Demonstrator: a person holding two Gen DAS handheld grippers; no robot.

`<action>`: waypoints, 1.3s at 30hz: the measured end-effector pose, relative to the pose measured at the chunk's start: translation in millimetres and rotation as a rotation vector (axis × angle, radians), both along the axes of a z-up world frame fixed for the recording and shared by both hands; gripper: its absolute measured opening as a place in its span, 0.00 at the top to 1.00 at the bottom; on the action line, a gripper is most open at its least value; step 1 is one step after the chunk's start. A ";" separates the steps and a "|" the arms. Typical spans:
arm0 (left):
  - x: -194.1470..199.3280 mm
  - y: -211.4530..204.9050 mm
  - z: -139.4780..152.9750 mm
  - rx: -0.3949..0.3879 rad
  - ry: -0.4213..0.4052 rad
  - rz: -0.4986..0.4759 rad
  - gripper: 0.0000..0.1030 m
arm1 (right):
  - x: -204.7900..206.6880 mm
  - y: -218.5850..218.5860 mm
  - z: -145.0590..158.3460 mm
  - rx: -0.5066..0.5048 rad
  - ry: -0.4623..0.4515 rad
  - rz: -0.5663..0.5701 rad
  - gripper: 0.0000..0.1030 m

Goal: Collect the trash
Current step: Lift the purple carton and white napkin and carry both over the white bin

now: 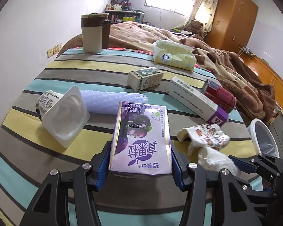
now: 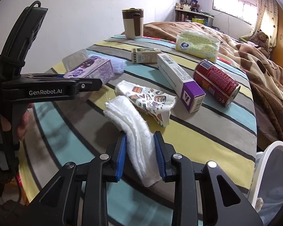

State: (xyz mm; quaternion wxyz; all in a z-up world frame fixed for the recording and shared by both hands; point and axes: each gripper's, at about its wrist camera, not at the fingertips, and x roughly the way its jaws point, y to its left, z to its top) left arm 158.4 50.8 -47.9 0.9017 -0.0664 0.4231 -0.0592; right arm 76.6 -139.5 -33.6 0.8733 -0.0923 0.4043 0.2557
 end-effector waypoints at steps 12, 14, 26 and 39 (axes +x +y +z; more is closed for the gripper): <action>-30.4 -19.7 21.6 -0.003 -0.058 -0.060 0.46 | -13.9 -20.9 18.6 0.114 -0.045 -0.085 0.71; -34.8 -24.9 26.2 -0.004 -0.068 -0.072 0.46 | -15.5 -24.5 20.0 0.124 -0.049 -0.103 0.71; -52.3 -62.3 49.9 0.000 -0.128 -0.156 0.46 | -26.0 -64.5 34.8 0.182 -0.095 -0.232 0.71; -62.4 -132.6 69.1 0.008 -0.171 -0.284 0.46 | -35.1 -115.3 48.7 0.196 -0.159 -0.374 0.71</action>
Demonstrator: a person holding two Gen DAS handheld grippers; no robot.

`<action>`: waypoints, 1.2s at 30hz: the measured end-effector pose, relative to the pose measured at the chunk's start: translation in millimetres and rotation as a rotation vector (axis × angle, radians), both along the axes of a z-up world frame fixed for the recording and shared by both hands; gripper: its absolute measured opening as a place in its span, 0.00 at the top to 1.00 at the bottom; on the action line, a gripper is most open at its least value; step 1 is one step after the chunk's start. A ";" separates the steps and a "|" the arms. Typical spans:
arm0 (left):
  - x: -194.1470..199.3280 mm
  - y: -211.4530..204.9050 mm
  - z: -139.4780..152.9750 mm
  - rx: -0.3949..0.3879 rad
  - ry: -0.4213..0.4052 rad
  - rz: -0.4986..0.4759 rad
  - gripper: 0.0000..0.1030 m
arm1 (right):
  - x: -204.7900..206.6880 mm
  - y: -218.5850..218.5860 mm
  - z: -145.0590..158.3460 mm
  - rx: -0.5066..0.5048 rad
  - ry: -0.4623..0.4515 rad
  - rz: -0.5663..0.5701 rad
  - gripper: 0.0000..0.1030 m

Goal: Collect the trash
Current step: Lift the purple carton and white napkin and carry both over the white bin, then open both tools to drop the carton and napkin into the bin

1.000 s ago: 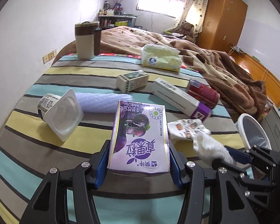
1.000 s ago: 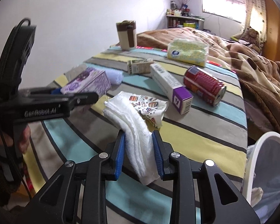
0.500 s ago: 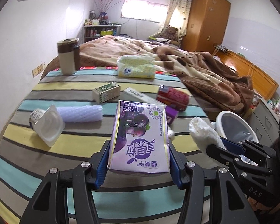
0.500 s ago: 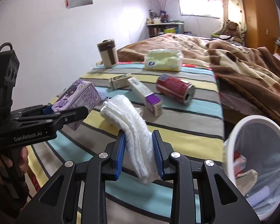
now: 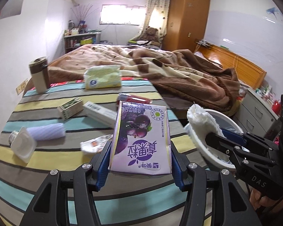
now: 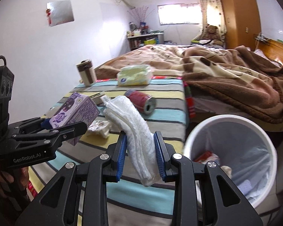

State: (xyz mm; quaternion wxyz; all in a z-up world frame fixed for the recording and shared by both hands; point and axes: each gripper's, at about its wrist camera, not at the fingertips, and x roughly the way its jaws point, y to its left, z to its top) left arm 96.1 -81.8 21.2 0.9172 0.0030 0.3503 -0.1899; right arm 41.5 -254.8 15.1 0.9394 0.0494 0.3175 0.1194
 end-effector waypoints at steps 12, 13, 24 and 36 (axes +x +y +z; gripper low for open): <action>-0.8 -65.7 4.2 0.010 -0.017 -0.114 0.46 | -8.0 -49.2 -1.0 0.007 0.009 -0.176 0.71; -0.3 -70.1 3.6 0.011 -0.015 -0.121 0.46 | -8.4 -51.9 -1.6 0.008 0.011 -0.186 0.71; 8.7 -125.2 -4.4 -0.004 0.005 -0.226 0.46 | -11.5 -92.7 -13.8 0.020 0.060 -0.355 0.70; 15.2 -170.6 -18.1 0.002 0.030 -0.290 0.46 | -8.3 -117.9 -29.8 0.020 0.113 -0.451 0.70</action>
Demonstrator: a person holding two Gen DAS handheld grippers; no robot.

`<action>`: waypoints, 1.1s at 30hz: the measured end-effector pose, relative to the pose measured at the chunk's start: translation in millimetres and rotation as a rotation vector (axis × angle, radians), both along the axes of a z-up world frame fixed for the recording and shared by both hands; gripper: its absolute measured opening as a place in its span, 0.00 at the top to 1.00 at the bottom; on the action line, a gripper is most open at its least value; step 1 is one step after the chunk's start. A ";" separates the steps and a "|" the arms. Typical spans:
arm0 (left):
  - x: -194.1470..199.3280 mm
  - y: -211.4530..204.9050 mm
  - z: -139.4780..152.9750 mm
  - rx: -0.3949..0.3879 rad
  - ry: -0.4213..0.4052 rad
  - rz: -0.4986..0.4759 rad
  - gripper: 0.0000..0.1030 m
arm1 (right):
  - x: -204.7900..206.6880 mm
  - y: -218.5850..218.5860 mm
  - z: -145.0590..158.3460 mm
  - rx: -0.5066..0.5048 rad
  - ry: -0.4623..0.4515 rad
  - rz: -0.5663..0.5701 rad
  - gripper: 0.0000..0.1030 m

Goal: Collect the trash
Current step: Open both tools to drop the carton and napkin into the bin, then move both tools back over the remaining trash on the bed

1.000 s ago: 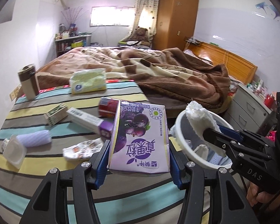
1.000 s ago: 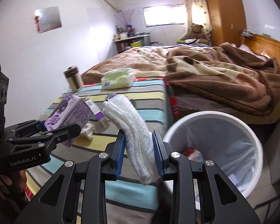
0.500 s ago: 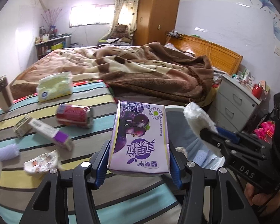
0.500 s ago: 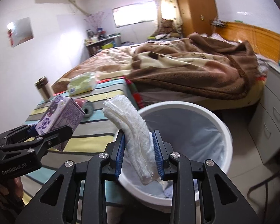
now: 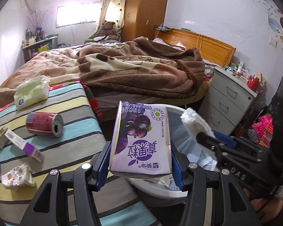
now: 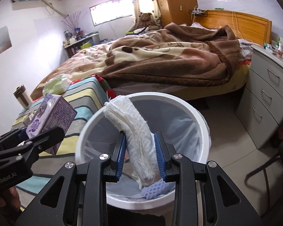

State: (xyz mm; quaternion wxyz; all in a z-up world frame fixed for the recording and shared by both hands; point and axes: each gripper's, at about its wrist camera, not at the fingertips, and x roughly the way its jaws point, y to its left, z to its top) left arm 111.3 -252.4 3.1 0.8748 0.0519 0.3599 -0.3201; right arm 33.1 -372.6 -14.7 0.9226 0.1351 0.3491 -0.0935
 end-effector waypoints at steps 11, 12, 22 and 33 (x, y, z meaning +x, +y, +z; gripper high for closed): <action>12.0 -22.8 -13.1 0.024 0.035 -0.019 0.46 | 0.2 -13.4 -9.2 -0.015 0.055 -0.074 0.68; 12.9 -23.9 -13.4 0.021 0.039 -0.022 0.45 | 0.8 -13.9 -9.8 -0.016 0.060 -0.076 0.68; 14.5 -22.0 -14.4 0.008 0.052 -0.022 0.35 | 1.1 -11.4 -10.1 -0.021 0.070 -0.081 0.44; 8.1 9.5 -1.7 -0.016 0.028 0.024 0.34 | 2.7 4.7 -1.9 -0.025 0.038 -0.055 0.44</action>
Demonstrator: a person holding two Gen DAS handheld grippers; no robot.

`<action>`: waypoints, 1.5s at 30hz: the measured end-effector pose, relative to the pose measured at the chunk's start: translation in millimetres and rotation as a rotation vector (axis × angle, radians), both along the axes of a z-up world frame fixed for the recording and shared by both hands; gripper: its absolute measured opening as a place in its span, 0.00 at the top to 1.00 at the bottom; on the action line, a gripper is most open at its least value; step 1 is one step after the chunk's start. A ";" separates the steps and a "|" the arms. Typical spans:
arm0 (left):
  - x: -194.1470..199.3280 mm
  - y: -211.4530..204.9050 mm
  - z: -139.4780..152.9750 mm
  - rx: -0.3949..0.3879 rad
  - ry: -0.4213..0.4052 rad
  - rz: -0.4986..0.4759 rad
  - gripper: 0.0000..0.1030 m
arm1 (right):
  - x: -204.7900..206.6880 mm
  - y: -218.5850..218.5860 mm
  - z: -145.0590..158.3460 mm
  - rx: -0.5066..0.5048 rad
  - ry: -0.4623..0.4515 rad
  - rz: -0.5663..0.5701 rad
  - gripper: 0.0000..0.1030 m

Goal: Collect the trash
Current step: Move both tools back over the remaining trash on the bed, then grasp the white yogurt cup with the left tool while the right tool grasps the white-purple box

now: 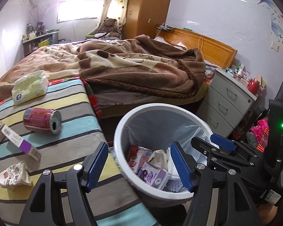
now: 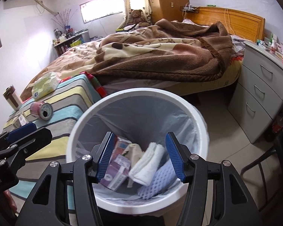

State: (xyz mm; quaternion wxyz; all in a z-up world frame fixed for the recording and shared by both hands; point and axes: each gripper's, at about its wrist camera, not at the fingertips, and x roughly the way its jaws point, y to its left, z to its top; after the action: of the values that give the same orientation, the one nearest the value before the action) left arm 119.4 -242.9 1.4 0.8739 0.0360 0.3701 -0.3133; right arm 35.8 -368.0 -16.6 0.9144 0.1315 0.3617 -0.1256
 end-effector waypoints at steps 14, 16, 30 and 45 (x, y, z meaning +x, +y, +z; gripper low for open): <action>-0.2 70.7 8.1 -0.019 -0.024 0.129 0.34 | 11.4 46.1 14.3 -0.001 -0.092 0.130 0.39; 0.8 86.2 9.4 -0.016 -0.035 0.164 0.34 | 15.1 54.3 14.5 0.000 -0.098 0.155 0.38; 19.8 193.3 3.5 -0.038 -0.015 0.399 0.33 | 44.2 114.5 15.4 -0.005 -0.091 0.327 0.38; 34.1 295.6 -1.5 -0.034 -0.017 0.637 0.29 | 82.0 166.8 12.4 -0.002 -0.052 0.497 0.38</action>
State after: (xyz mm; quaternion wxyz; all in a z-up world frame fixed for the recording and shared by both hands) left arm 153.5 52.7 -0.1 0.9315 -0.0935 0.3501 -0.0299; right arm 117.8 -201.2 -4.2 0.9264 0.0410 0.3590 0.1061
